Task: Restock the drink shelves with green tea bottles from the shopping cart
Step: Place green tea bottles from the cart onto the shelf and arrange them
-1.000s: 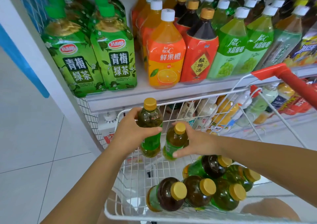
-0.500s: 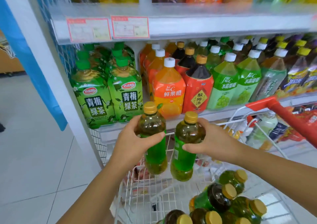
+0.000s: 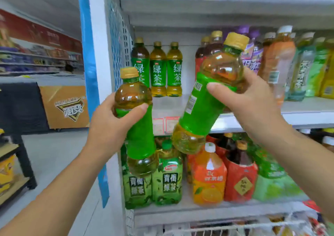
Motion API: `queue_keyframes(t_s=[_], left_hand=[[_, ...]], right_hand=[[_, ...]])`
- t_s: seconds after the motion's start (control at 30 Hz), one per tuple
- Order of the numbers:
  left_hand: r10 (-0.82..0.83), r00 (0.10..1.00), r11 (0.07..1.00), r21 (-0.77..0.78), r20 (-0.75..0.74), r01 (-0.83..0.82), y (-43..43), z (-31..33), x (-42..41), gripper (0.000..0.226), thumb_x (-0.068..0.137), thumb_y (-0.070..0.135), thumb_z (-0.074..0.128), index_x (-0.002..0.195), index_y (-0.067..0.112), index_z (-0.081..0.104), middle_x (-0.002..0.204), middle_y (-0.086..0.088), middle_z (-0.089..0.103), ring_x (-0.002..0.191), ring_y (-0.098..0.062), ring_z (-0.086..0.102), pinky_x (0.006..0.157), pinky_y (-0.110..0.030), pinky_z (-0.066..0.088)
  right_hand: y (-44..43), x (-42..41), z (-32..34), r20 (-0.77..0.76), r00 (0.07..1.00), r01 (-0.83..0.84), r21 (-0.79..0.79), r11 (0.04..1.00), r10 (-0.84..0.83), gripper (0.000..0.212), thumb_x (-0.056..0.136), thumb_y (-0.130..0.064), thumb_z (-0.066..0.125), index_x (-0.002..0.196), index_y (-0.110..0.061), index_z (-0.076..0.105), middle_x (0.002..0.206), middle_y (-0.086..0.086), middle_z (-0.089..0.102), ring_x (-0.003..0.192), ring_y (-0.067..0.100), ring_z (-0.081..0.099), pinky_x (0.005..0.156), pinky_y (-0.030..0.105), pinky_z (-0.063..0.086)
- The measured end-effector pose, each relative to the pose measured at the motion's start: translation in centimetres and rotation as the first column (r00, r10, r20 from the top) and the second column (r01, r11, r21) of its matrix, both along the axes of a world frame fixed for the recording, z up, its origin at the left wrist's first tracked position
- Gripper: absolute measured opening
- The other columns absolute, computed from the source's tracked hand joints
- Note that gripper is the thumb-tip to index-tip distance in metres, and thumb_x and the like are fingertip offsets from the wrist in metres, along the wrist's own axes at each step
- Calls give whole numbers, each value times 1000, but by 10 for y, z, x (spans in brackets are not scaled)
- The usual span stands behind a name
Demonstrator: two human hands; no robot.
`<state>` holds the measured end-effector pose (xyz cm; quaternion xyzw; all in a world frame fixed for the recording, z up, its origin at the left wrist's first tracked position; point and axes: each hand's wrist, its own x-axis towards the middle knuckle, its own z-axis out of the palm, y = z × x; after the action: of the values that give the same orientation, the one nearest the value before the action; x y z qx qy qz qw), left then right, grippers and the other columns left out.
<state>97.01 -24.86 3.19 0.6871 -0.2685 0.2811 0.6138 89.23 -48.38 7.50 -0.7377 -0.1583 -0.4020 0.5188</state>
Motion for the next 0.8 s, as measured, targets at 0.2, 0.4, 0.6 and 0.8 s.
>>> queue_keyframes(t_s=[0.2, 0.4, 0.6, 0.8], left_hand=[[13, 999, 1000, -14, 34, -13, 19, 23, 30, 22, 59, 57, 64, 78, 47, 69, 75, 19, 71, 71, 0, 66, 68, -22, 53], [3, 998, 1000, 5, 69, -4, 18, 15, 36, 36, 63, 58, 63, 89, 32, 67, 81, 13, 71, 78, -9, 67, 71, -26, 55], [4, 999, 1000, 23, 50, -5, 17, 18, 35, 26, 62, 60, 63, 82, 45, 68, 82, 11, 72, 79, -11, 69, 72, -29, 56], [-6, 999, 1000, 13, 36, 6, 16, 20, 33, 27, 63, 59, 64, 82, 41, 68, 82, 11, 72, 80, -8, 69, 67, -20, 55]], right_hand=[[16, 37, 72, 170, 985, 48, -100, 994, -30, 36, 70, -34, 76, 101, -26, 61, 91, -12, 71, 84, -1, 66, 75, 21, 54], [24, 92, 70, 20, 988, 150, -327, 933, -152, 49, 69, -45, 78, 112, -30, 58, 99, -16, 66, 90, -3, 62, 79, 12, 48], [24, 138, 54, -173, 983, 31, -171, 985, -61, 52, 80, -48, 70, 122, -24, 52, 103, -15, 61, 85, -1, 59, 74, 21, 54], [17, 151, 28, -274, 959, -103, -95, 990, 73, 68, 75, -44, 76, 133, -23, 46, 117, -13, 60, 103, 2, 60, 75, 14, 49]])
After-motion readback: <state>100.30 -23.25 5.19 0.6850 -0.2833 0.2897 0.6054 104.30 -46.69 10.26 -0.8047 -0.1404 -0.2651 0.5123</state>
